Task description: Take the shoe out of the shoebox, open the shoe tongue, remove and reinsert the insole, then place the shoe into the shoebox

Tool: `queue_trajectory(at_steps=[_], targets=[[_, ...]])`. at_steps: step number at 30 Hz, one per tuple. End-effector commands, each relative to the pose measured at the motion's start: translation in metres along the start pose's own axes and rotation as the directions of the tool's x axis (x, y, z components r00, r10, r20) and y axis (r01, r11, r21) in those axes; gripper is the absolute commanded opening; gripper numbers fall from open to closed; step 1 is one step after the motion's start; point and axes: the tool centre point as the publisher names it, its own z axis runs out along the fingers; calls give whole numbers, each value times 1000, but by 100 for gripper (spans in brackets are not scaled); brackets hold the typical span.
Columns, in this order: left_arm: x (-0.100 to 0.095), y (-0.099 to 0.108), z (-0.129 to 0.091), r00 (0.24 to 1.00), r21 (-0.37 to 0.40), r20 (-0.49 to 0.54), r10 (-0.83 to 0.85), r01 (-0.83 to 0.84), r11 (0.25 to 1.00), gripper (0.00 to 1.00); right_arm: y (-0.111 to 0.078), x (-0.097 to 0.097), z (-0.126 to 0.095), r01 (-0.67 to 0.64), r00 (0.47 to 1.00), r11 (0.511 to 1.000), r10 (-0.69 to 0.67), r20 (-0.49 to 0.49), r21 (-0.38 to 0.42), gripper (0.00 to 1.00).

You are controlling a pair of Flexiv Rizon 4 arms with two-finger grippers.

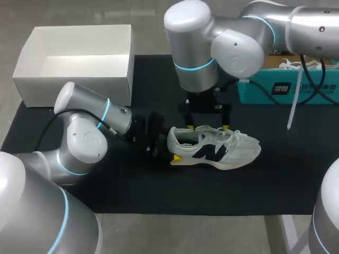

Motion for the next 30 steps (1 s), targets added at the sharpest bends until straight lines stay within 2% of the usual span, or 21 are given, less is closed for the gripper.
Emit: queue_trajectory(at_steps=[1, 10, 22, 30], targets=[[0, 0, 1, 1000, 1, 1, 1, -1, 1000, 0, -4, 5, 3, 0, 999, 1000, 0, 32, 4, 100], [0, 0, 1, 1000, 1, 1, 1, -1, 1000, 0, -20, 8, 15, 6, 1000, 999, -7, 22, 32, 100], [0, 0, 1, 1000, 1, 1, 1, -1, 1000, 0, -11, 1, 24, 4, 997, 998, -9, 80, 64, 100], [0, 0, 1, 1000, 1, 1, 1, -1, 1000, 0, -18, -20, 17, -64, 988, 995, 54, 145, 70, 100]])
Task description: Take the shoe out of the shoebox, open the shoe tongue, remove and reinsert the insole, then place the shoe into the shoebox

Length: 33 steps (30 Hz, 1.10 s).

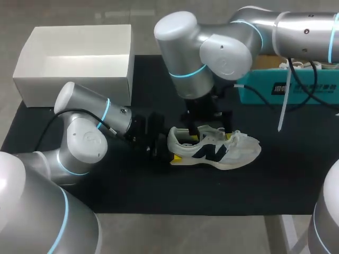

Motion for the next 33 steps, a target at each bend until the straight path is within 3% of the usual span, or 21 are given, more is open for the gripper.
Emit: queue_trajectory(at_steps=[1, 6, 7, 8, 10, 12, 18, 25, 33], targets=[[0, 0, 1, 1000, 1, 1, 1, -1, 1000, 0, -3, -8, -8, -27, 999, 1000, 28, 21, -8, 100], [0, 0, 1, 1000, 1, 1, 1, -1, 1000, 0, -2, -18, -13, -52, 998, 998, 53, 30, -21, 100], [0, 0, 1, 1000, 1, 1, 1, -1, 1000, 0, -2, -19, -13, -58, 998, 998, 59, 29, -22, 89], [0, 0, 1, 1000, 1, 1, 1, -1, 1000, 0, -1, -20, -13, -64, 998, 998, 65, 25, -21, 63], [0, 0, 1, 1000, 1, 1, 1, -1, 1000, 0, -1, -20, -13, -69, 997, 997, 69, 18, -23, 38], [0, 0, 1, 1000, 1, 1, 1, -1, 1000, 0, 0, -21, -13, -80, 997, 997, 80, 2, -19, 0], [0, 0, 1, 1000, 1, 1, 1, -1, 1000, 0, 0, -24, -10, -96, 992, 995, 93, -84, -27, 0], [0, 0, 1, 1000, 1, 1, 1, -1, 1000, 0, -4, -43, -9, -125, 974, 992, 121, -190, -10, 0], [0, 0, 1, 1000, 1, 1, 1, -1, 1000, 0, -2, -75, -16, -167, 969, 986, 160, -189, -21, 0]])
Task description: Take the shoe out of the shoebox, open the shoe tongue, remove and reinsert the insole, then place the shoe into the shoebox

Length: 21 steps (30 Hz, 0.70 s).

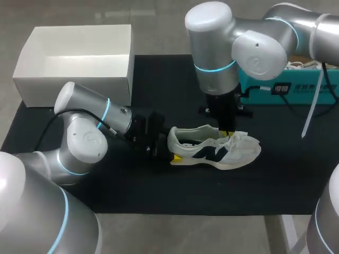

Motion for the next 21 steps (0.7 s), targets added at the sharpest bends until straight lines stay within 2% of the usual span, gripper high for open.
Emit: queue_trajectory(at_steps=[1, 7, 16, 21], targets=[[0, 0, 1, 1000, 1, 1, 0, 0, 1000, 0, 4, -28, -6, -12, 996, 1000, 11, -86, -12, 0], [0, 0, 1, 1000, 1, 1, 0, 0, 1000, 0, 15, -47, 6, -43, 995, 999, 44, -91, 12, 0], [0, 0, 1, 1000, 1, 1, 0, 0, 1000, 0, 25, -65, 46, -101, 990, 990, 109, -87, 94, 0], [0, 0, 1, 1000, 1, 1, 0, 0, 1000, 0, 26, -67, 65, -111, 989, 986, 123, -87, 126, 0]])
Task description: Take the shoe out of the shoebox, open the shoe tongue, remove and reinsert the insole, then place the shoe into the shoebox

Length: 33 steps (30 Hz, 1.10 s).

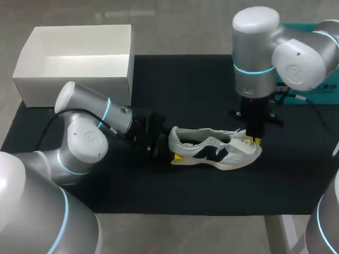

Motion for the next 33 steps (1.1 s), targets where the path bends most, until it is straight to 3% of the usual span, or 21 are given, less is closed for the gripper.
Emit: queue_trajectory(at_steps=[1, 4, 5, 6, 7, 19, 24, 29, 33], targets=[[0, 2, 0, 1000, -1, 2, 0, 0, 1000, 0, 7, -5, 20, -2, 998, 1000, 4, -55, 29, 0], [0, 2, 0, 1000, -1, 2, 0, 0, 1000, 0, 7, -5, 23, -2, 998, 999, 4, -60, 32, 1], [0, 2, 0, 1000, -1, 2, 0, 0, 1000, 0, 7, -4, 23, -3, 998, 999, 5, -61, 32, 31], [0, 2, 0, 1000, -1, 2, 0, 0, 1000, 0, 7, -3, 20, -3, 998, 1000, 4, -61, 25, 54], [0, 2, 0, 1000, -1, 2, 0, 0, 1000, 0, 6, -1, 16, -2, 998, 1000, 3, -57, 20, 100], [0, 2, 0, 1000, -1, 2, 0, 0, 1000, 0, -7, 7, -32, 27, 998, 995, -31, -47, -93, 100], [0, 2, 0, 1000, -1, 2, 0, 0, 1000, 0, -14, 18, -55, 121, 984, 978, -140, -108, -169, 100], [0, 2, 0, 1000, -1, 2, 0, 0, 1000, 0, -22, 38, -80, 381, 900, 883, -422, -111, -274, 100], [0, 2, 0, 1000, -1, 2, 0, 0, 1000, 0, -26, 49, -96, 540, 786, 775, -604, -133, -328, 100]])
